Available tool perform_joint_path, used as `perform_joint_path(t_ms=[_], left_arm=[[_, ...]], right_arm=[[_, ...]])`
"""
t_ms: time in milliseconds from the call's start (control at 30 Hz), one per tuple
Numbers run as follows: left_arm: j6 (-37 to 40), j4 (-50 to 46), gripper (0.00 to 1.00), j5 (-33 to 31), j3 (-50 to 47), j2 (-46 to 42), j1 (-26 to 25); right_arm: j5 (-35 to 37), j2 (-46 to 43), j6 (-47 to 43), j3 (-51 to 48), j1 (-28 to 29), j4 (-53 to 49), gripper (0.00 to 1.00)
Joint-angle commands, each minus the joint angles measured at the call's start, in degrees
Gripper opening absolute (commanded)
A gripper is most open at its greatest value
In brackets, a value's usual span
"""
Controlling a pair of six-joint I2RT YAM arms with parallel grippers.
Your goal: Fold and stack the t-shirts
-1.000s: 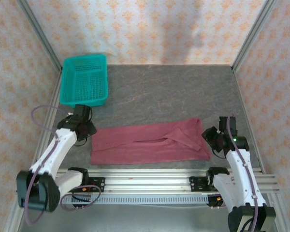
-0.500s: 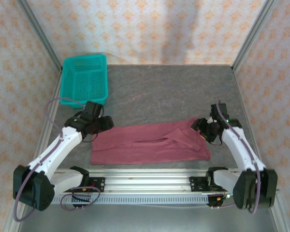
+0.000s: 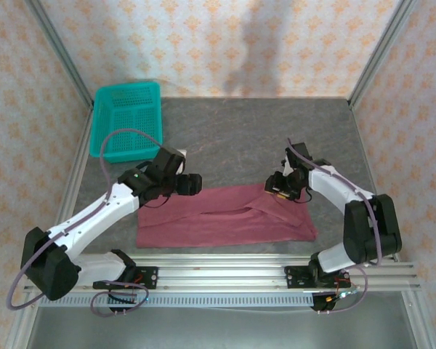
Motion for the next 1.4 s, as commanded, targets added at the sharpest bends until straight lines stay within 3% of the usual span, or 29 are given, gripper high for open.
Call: perform_joint_path(t_ms=[0, 400, 700, 833, 1233, 1367], left_arm=[[2.05, -3.18, 0.75, -3.39, 4.31, -3.2, -1.15], [4.67, -11.99, 0.78, -8.78, 11.76, -5.08, -1.37], [4.74, -12.82, 0.77, -11.14, 11.86, -5.4, -1.32], [4.3, -13.05, 0.77, -12.8, 10.95, -5.88, -1.25], [2.22, -12.82, 0.77, -14.71, 7.45, -5.19, -1.22], [1.49, -13.13, 0.77, -15.04, 6.84, -4.45, -1.26]], right_arm=[[0.61, 1.62, -2.72, 1.5, 0.69, 2.22, 0.48], [-2.77, 5.34, -4.32, 1.21, 0.96, 6.46, 0.37], [-5.32, 3.23, -4.63, 1.14, 1.31, 5.69, 0.08], [-6.32, -0.83, -3.3, -0.24, 1.77, 4.96, 0.01], [-8.12, -14.13, 8.66, -13.1, 11.48, 6.63, 0.01], [-7.98, -19.37, 12.71, -16.22, 15.73, 5.29, 0.16]])
